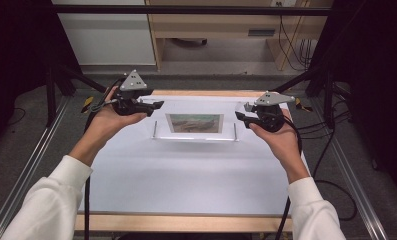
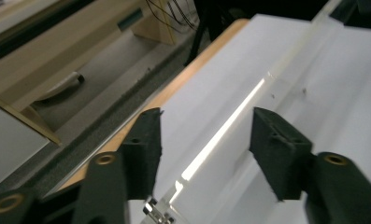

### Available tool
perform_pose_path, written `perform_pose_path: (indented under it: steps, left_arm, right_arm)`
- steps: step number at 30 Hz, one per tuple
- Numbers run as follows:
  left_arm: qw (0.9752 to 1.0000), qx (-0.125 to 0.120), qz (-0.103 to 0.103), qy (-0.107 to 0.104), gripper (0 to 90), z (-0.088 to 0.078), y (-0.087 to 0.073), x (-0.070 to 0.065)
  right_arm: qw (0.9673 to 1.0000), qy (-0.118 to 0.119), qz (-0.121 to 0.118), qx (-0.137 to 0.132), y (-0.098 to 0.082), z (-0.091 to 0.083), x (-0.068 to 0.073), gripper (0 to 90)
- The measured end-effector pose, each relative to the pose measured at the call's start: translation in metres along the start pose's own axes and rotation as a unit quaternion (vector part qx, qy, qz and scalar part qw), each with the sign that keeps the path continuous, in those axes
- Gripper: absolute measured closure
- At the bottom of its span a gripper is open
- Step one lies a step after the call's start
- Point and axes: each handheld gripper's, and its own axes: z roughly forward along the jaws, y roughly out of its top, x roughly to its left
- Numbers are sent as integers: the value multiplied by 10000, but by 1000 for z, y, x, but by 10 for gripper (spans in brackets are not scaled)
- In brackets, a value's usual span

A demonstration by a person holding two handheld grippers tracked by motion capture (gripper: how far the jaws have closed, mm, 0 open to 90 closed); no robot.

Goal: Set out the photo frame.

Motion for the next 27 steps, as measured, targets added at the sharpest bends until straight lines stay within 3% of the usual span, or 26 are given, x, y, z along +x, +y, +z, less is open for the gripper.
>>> perform_pose_path:
  steps: [2, 5, 8, 11, 18, 27]
  left_arm:
    - [9995, -248, -166, 78, 329, -4, 0, -1]
    - [9983, -421, -277, 292, 251, -13, -2, -2]
    - [9951, -606, -528, 577, 194, -26, -9, -3]
    - [9934, -547, -735, 693, 157, -36, -23, -3]
    - [9924, -385, -954, 676, 145, -49, -56, -5]
    - [9918, -263, -1120, 548, 144, -44, -87, -11]
  right_arm:
    - [10000, 5, 1, 3, 1, 1, -1, 554]
    - [10000, 10, 30, -4, 1, 2, -3, 552]
    - [9999, 12, 120, -22, 2, 5, -5, 550]
    - [9999, 17, 130, -27, 4, 8, -9, 548]
    - [9997, 4, 237, 1, 8, 15, -16, 543]
    - [9992, 15, 392, -24, 9, 19, -20, 543]
